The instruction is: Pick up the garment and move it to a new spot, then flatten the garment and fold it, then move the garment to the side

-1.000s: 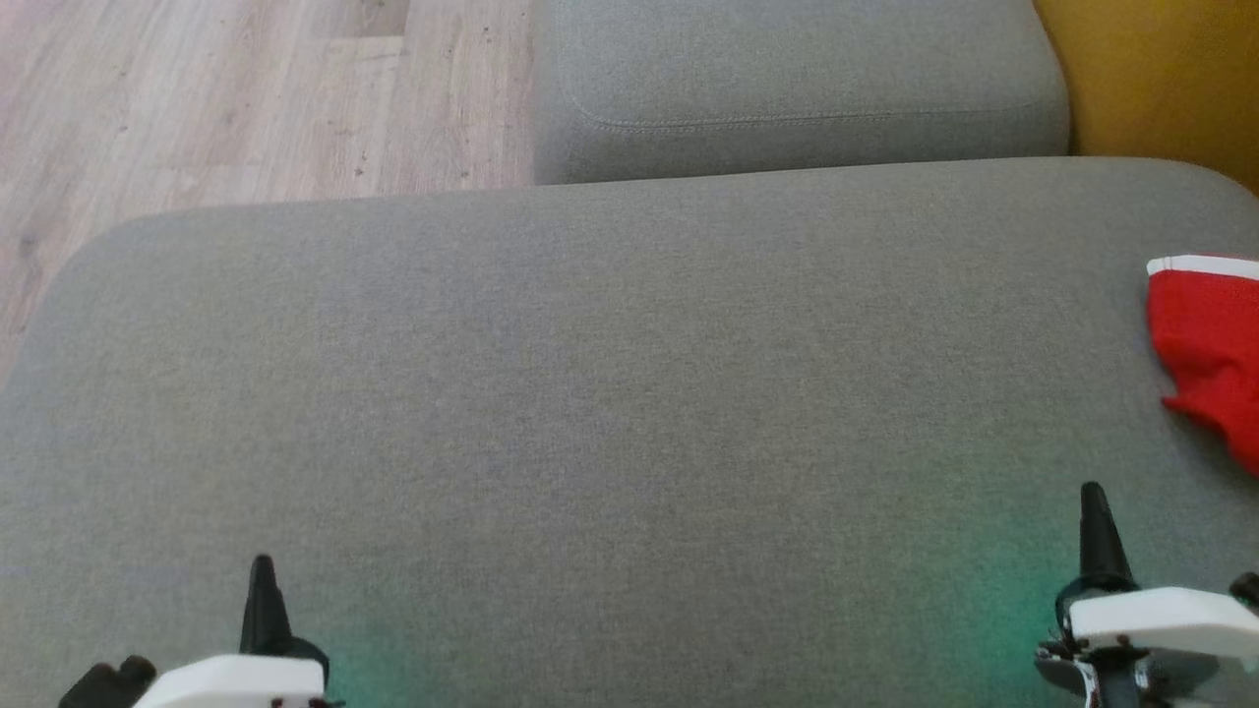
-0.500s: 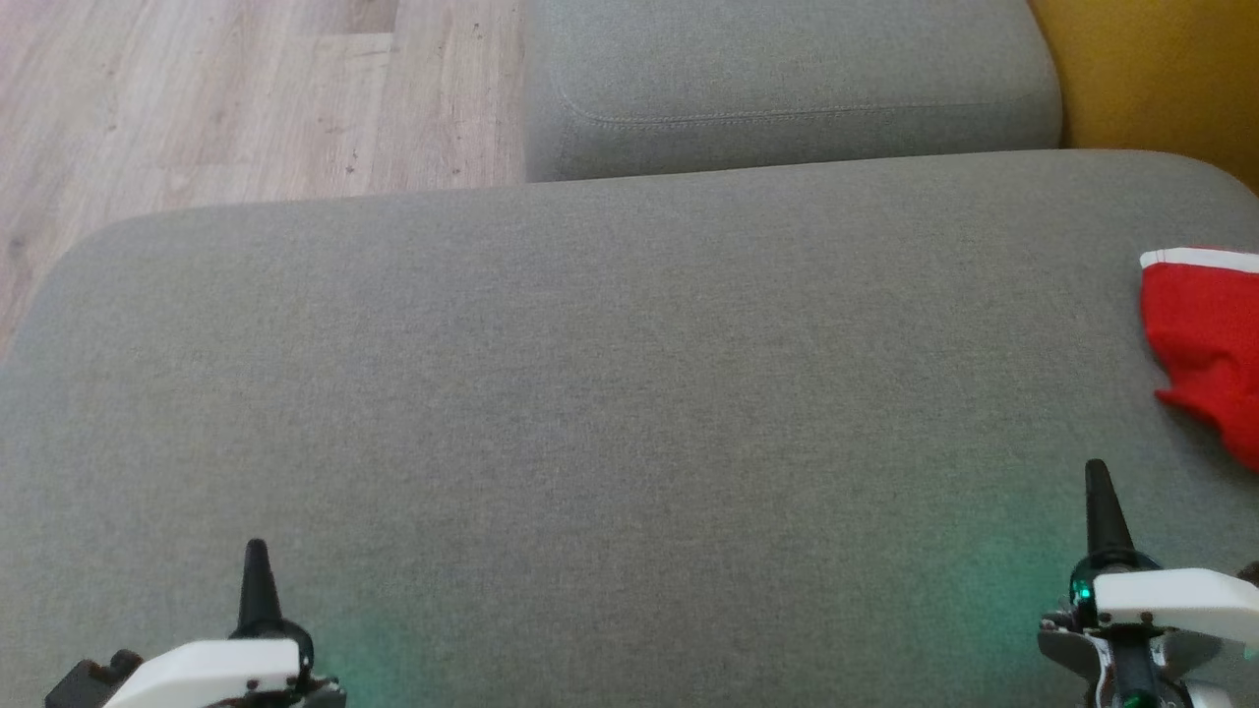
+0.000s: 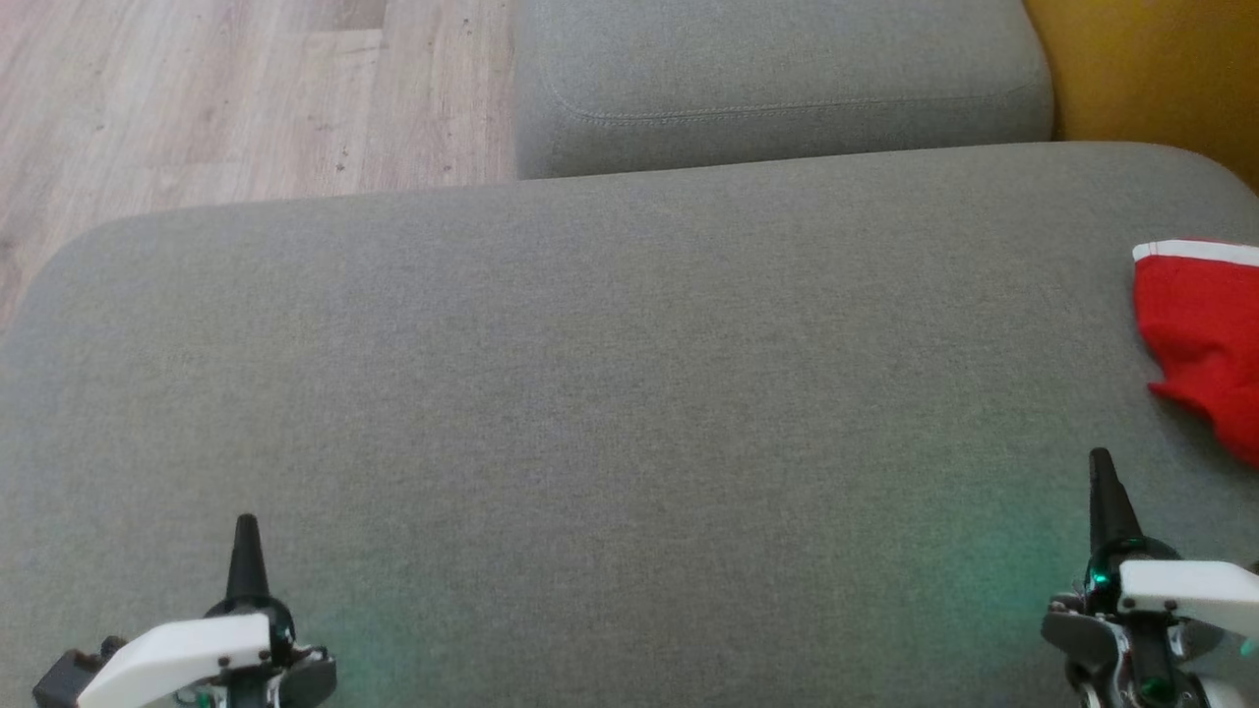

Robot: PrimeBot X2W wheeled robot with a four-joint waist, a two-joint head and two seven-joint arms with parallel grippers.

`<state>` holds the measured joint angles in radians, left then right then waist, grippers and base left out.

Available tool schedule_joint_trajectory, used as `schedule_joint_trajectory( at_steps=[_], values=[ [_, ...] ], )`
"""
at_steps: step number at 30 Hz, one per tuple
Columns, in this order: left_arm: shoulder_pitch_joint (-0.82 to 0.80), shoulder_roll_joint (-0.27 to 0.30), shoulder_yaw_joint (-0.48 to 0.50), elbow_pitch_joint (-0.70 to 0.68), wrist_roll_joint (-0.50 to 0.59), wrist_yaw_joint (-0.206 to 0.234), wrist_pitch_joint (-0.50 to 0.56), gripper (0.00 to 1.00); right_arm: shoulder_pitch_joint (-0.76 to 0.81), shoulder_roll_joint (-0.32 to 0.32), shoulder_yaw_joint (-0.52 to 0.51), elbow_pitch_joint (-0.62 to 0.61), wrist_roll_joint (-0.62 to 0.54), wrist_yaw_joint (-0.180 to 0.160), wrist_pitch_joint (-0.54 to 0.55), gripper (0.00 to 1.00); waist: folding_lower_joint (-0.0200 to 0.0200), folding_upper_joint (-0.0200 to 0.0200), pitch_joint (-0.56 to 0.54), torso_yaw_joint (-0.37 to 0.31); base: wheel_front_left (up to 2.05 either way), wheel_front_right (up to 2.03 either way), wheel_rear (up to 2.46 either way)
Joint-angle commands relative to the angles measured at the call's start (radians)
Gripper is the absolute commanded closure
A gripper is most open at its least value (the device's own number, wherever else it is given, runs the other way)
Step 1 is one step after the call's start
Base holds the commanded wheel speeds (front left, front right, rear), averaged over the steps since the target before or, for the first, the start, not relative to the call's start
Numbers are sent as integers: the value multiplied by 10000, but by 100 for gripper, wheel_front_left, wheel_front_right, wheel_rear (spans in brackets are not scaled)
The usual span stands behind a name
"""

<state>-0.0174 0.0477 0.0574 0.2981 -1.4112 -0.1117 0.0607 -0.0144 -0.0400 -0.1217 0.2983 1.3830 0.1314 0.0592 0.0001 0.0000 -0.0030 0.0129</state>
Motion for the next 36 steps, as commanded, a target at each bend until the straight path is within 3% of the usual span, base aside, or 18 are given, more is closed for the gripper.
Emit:
schedule_joint_trajectory(
  at_steps=[1,16,36],
  values=[
    [-565,27,332,-369,-198,-90,59,100,-634,-90,144,-428,254,-7,85,100,-1,0,2,-5,0,0,0],
    [-908,26,566,-525,-1972,-190,527,100,-935,-102,77,-535,2255,-7,542,100,-1,0,61,-129,0,0,0],
    [-907,26,565,-526,-1973,-190,527,100,-935,-102,78,-535,2256,-7,541,100,-1,0,61,-129,0,0,0]
  ],
)
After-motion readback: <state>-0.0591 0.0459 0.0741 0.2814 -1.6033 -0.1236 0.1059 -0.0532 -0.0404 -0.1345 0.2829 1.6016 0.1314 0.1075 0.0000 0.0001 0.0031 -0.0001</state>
